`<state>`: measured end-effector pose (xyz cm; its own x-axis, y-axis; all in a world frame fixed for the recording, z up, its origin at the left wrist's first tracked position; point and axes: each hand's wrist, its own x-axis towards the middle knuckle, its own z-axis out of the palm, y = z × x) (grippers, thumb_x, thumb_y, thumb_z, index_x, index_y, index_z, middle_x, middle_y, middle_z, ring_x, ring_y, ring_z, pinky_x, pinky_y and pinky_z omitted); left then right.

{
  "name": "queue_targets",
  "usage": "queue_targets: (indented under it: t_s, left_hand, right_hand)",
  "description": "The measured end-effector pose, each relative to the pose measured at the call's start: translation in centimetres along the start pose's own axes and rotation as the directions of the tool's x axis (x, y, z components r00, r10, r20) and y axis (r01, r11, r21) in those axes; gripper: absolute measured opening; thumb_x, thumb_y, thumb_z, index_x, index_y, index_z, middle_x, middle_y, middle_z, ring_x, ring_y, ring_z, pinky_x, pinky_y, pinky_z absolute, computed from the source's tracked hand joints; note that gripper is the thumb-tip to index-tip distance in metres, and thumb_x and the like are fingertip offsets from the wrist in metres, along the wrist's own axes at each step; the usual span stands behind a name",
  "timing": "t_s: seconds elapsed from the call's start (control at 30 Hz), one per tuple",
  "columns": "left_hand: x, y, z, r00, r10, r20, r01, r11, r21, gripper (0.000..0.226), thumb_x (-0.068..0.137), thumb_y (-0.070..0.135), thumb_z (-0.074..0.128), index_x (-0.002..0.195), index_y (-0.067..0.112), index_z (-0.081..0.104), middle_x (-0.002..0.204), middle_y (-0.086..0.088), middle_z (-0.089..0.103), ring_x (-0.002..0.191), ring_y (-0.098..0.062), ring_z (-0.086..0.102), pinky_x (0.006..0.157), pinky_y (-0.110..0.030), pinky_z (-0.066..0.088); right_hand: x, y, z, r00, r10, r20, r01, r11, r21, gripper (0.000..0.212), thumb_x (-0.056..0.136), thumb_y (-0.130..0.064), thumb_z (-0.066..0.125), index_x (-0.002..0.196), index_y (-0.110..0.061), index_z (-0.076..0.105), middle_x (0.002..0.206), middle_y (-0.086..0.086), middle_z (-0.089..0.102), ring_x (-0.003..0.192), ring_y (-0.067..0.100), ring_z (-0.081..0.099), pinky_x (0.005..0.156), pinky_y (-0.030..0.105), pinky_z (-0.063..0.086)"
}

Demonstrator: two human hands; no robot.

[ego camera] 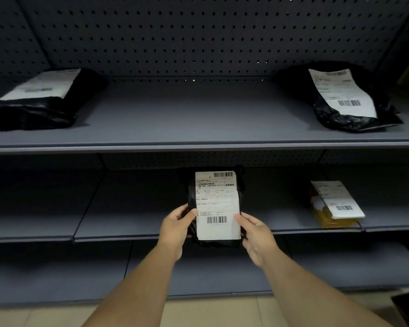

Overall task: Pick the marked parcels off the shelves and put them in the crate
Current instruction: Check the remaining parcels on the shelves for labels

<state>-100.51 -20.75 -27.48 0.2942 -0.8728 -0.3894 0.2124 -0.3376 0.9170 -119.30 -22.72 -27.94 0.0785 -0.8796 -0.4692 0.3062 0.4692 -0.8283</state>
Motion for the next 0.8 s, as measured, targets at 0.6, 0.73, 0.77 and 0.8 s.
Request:
queue_targets:
  t_s: [0.6,0.73,0.77,0.8]
  left_hand:
    - [6.5,-1.3,2.6,0.983,-0.114,-0.143,0.124,0.990,0.064,0.047,0.085,0.022,0.070,0.127,0.007,0.056,0.113,-0.011,0.066,0.105,-0.029,0.062,0.094,-0.047,0.050]
    - [8.2,-2.1,2.5,0.980,-0.130,-0.154,0.141,0.988,0.067,0.052,0.084,0.024,0.071,0.129,0.005,0.053,0.120,-0.015,0.064,0.109,-0.032,0.060,0.095,-0.048,0.050]
    - [8.5,-2.4,2.6,0.979,-0.133,-0.155,0.144,0.988,0.063,0.053,0.083,0.024,0.071,0.129,0.004,0.054,0.119,-0.015,0.064,0.108,-0.032,0.060,0.096,-0.048,0.049]
    - [8.8,-2.5,2.6,0.978,-0.135,-0.158,0.146,0.987,0.064,0.052,0.083,0.024,0.071,0.129,0.004,0.054,0.119,-0.016,0.064,0.108,-0.032,0.060,0.095,-0.047,0.049]
  right_hand:
    - [7.4,-0.9,-0.3,0.977,0.188,-0.098,-0.199,0.973,-0.117,0.016,0.087,-0.016,0.067,0.099,-0.006,0.065,0.089,0.011,0.072,0.078,0.023,0.068,0.058,0.031,0.055]
    - [8.6,-0.3,-0.2,0.971,0.217,-0.105,-0.227,0.969,-0.100,0.014,0.087,-0.013,0.067,0.098,-0.005,0.065,0.090,0.012,0.071,0.077,0.023,0.068,0.049,0.026,0.054]
    - [8.9,-0.3,-0.1,0.970,0.221,-0.101,-0.231,0.968,-0.098,0.012,0.087,-0.013,0.066,0.097,-0.005,0.065,0.089,0.012,0.070,0.075,0.023,0.067,0.045,0.025,0.053]
    - [9.1,-0.2,-0.1,0.970,0.224,-0.098,-0.234,0.967,-0.099,0.011,0.087,-0.012,0.066,0.096,-0.005,0.064,0.088,0.012,0.070,0.075,0.023,0.067,0.045,0.025,0.053]
